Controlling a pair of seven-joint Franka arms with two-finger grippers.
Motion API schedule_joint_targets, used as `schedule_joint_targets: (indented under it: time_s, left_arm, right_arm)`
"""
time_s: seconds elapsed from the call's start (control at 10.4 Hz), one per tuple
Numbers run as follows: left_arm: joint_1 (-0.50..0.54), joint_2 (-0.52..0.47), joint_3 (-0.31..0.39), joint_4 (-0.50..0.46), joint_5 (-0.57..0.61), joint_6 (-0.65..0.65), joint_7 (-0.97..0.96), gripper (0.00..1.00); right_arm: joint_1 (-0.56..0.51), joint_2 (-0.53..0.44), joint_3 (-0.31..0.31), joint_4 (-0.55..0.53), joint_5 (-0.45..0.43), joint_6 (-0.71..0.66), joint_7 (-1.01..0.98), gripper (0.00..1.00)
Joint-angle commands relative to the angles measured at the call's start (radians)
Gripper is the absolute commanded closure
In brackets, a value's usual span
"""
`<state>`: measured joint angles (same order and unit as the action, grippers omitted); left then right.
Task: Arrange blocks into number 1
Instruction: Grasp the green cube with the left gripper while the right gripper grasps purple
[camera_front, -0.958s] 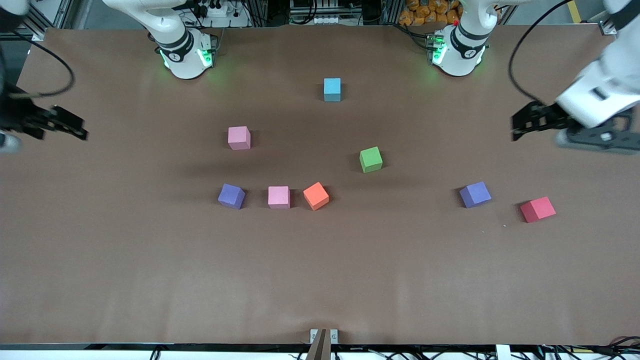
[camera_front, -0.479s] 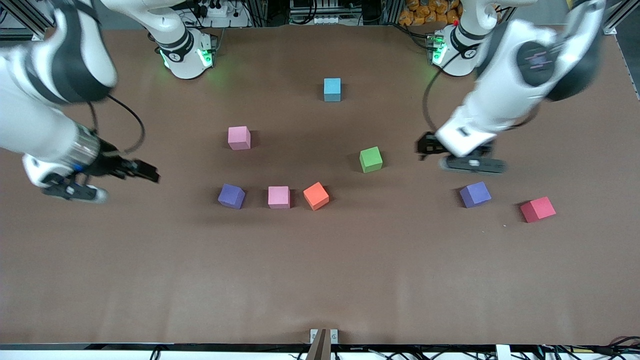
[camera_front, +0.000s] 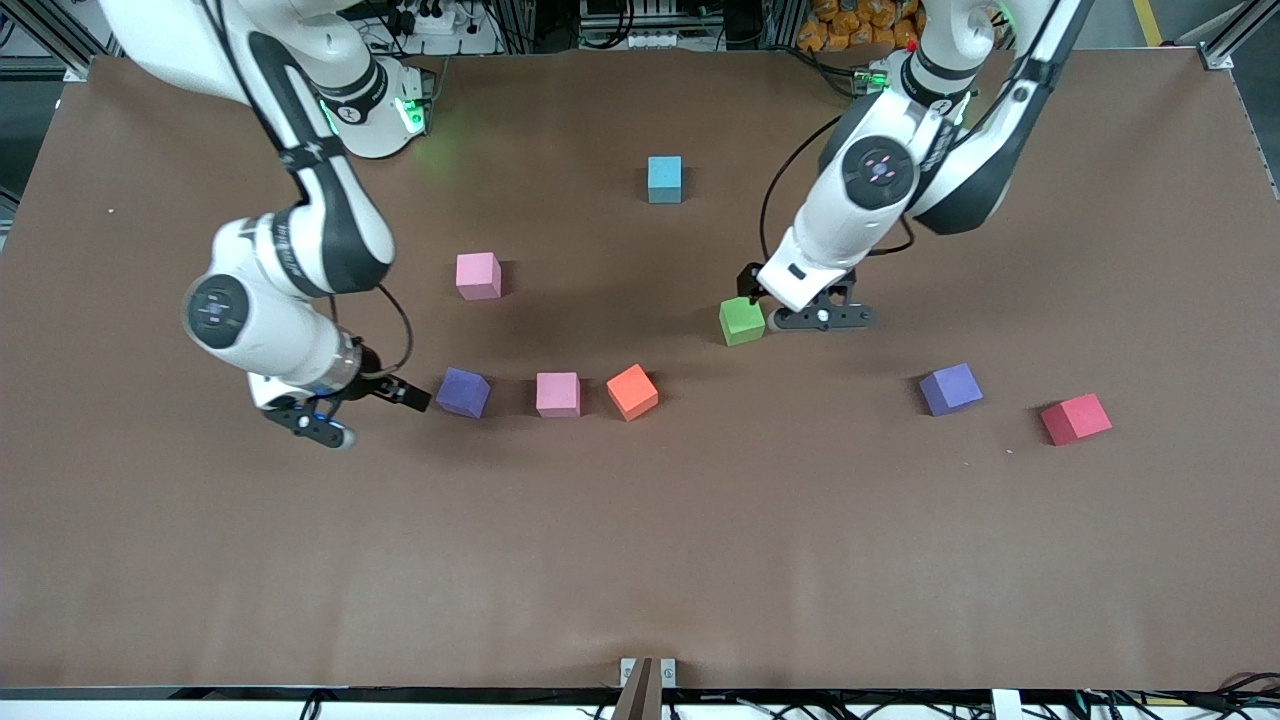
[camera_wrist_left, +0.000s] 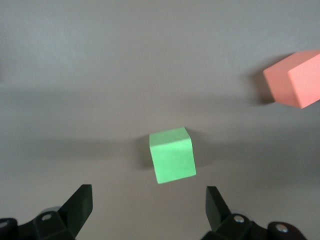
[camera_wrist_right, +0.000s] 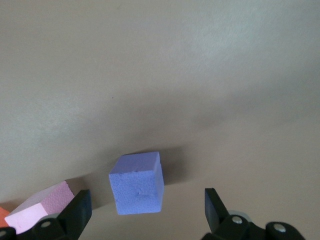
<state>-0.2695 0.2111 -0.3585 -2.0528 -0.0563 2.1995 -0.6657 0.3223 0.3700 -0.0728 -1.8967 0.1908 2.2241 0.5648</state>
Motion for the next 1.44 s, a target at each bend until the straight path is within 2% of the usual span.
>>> schedule_joint_targets:
  time_s: [0.0,0.29,0.86,1.15,1.25,1.34]
  left_arm:
    - [-0.045,0.095,0.0,0.0,-0.007,0.067,-0.142,0.0]
    - [-0.074,0.174,0.0,0.003,0.107,0.104,-0.273,0.0]
    - [-0.074,0.247,0.009,0.008,0.108,0.17,-0.275,0.0]
    - [-0.077,0.274,0.016,0.01,0.108,0.183,-0.273,0.0]
    - [-0.082,0.278,0.016,0.01,0.108,0.183,-0.273,0.21]
    - [-0.088,0.278,0.016,0.011,0.108,0.183,-0.272,0.64]
  right_arm:
    - [0.068,0.067,-0.019,0.022,0.018,0.061,0.099,0.0]
    - [0.083,0.124,-0.019,0.042,0.009,0.092,0.126,0.0]
    - [0.099,0.168,-0.021,0.042,0.004,0.12,0.093,0.0]
    - [0.101,0.187,-0.022,0.038,0.004,0.123,0.011,0.0]
    - [0.101,0.188,-0.022,0.034,0.004,0.123,-0.015,0.0]
    - [0.101,0.191,-0.021,0.033,0.006,0.121,-0.023,0.07]
